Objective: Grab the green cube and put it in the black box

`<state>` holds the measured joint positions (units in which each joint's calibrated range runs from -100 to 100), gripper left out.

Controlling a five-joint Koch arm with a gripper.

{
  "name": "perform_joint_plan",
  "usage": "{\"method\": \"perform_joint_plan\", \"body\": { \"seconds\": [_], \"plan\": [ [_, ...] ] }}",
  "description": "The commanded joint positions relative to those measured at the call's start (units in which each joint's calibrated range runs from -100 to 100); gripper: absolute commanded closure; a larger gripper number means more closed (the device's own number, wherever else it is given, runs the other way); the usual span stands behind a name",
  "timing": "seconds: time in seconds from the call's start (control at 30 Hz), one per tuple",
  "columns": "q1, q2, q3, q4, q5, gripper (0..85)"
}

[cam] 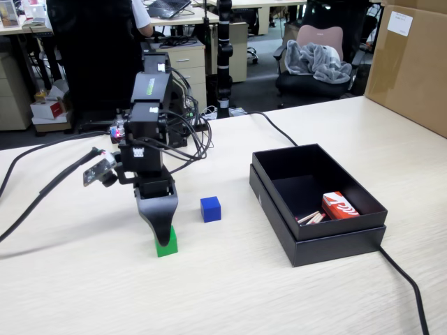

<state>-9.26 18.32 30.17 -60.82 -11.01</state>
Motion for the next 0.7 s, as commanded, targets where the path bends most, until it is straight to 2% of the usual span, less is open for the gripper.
{"method": "perform_joint_plan", "body": {
  "seconds": [0.0,0.57,0.67],
  "plan": [
    [-0.15,0.44,5.55,2.12,-0.39,39.9],
    [0.24,7.33,9.81,2.98,-0.39,43.4],
    [0.29,7.79,9.99,2.98,-0.39,50.1]
  ]
}}
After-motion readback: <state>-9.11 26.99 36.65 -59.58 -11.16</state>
